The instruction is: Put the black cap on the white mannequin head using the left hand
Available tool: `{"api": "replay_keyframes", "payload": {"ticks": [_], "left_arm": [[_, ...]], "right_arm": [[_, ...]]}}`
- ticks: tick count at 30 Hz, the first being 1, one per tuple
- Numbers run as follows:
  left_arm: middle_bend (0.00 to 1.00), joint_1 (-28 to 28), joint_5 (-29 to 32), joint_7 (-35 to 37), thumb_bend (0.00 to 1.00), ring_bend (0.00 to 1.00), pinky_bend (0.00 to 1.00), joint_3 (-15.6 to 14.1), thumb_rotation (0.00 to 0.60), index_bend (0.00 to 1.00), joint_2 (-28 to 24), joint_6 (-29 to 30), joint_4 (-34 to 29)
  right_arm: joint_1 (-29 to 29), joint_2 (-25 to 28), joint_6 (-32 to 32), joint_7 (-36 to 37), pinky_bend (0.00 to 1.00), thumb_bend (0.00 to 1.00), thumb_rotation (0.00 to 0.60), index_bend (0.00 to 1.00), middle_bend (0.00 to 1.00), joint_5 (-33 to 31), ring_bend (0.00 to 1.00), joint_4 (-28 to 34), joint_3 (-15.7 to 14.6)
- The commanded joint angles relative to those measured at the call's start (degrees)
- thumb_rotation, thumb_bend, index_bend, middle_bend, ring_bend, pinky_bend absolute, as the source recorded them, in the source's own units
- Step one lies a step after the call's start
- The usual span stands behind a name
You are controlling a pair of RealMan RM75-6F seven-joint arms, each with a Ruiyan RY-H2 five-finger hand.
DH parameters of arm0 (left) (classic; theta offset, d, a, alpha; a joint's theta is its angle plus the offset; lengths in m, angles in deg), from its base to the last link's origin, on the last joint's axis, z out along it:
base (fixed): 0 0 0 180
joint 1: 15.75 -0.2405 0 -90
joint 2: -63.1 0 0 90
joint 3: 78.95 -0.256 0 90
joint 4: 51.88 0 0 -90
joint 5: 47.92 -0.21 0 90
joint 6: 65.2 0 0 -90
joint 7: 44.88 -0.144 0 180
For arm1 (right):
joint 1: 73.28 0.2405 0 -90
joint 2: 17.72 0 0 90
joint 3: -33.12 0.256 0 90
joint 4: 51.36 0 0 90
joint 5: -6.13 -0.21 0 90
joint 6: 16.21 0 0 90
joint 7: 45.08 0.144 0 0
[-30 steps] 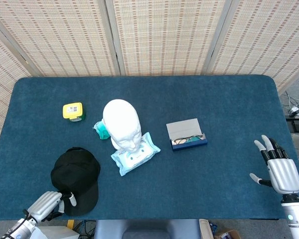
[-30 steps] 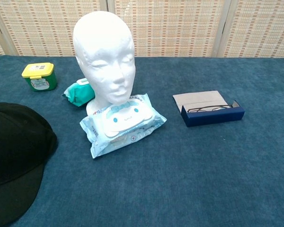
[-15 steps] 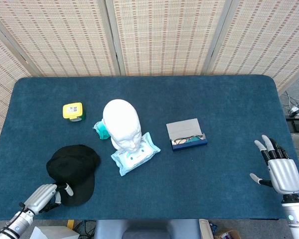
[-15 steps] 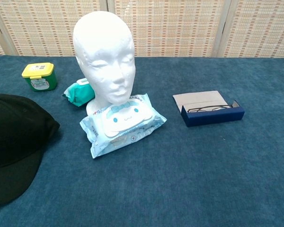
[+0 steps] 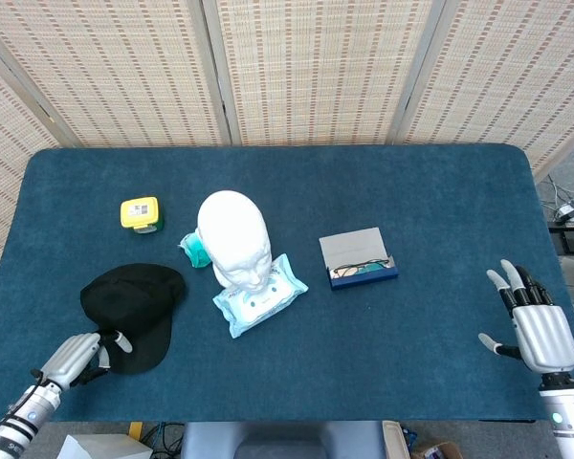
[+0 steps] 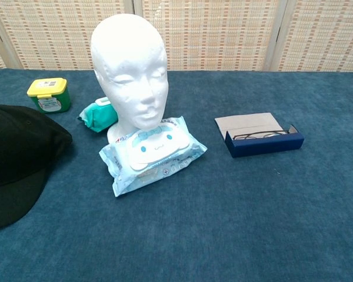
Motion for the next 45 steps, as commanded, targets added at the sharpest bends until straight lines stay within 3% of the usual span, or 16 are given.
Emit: {"api": "replay_keyframes", "payload": {"ticks": [1, 8, 10, 14, 27, 32, 39, 45], "left_arm": [[0.3, 0.26, 1.83, -0.78, 0.94, 0.26, 0.44, 0.95, 0.6, 0.41, 0.24, -0.66, 0.75], [0.3, -0.88, 3.92, -2.81, 0.94, 0.25, 0.44, 1.56, 0.6, 0.4, 0.39, 0.6, 1.31], [0.3, -1.58, 3.63, -3.49, 0.9, 0.25, 0.44, 1.41, 0.6, 0.37, 0.19, 1.81, 0.96], [0.3, -3.42, 2.62, -5.69, 0.73, 0.25, 0.44, 0.71, 0.6, 0.29, 0.01, 4.75, 0.64], [0.3, -8.33, -1.97, -11.27, 0.28, 0.25, 0.44, 1.07, 0.6, 0.3, 4.86, 15.69, 5.52], [0.34, -9.26, -4.11, -14.59, 0.21, 0.25, 0.43, 0.51, 0.6, 0.3, 5.96, 17.79, 6.03], [0.5, -9.29, -5.31, -15.45, 0.13, 0.32, 0.42, 0.03, 0.6, 0.39, 7.43, 17.33, 7.71], [0.56, -9.69, -6.98, -14.95, 0.1, 0.34, 0.41, -0.01, 0.6, 0.43, 9.53, 18.7, 9.69]], "right_arm": [[-0.01, 0.04, 0.03, 0.14, 0.16, 0.0, 0.6, 0.0, 0.03, 0.04, 0.0, 0.0, 0.0], [0.12, 0.05, -0.29, 0.1, 0.16, 0.0, 0.6, 0.0, 0.03, -0.2, 0.0, 0.0, 0.05], [0.13, 0.06, -0.31, 0.08, 0.16, 0.0, 0.6, 0.0, 0.03, -0.17, 0.0, 0.01, 0.02], [0.02, 0.16, -0.08, 0.39, 0.16, 0.0, 0.6, 0.0, 0.03, -0.19, 0.0, 0.05, 0.07], [0.06, -0.09, -0.04, -0.1, 0.16, 0.0, 0.6, 0.0, 0.03, 0.21, 0.0, 0.07, -0.12], [-0.06, -0.02, 0.25, 0.22, 0.16, 0.0, 0.6, 0.0, 0.03, 0.5, 0.0, -0.03, -0.21], [-0.07, 0.07, 0.28, 0.52, 0.16, 0.0, 0.6, 0.0, 0.03, 0.57, 0.0, -0.08, -0.22], [-0.19, 0.16, 0.54, 0.8, 0.16, 0.0, 0.6, 0.0, 0.03, 0.69, 0.0, -0.1, -0.21]]}}
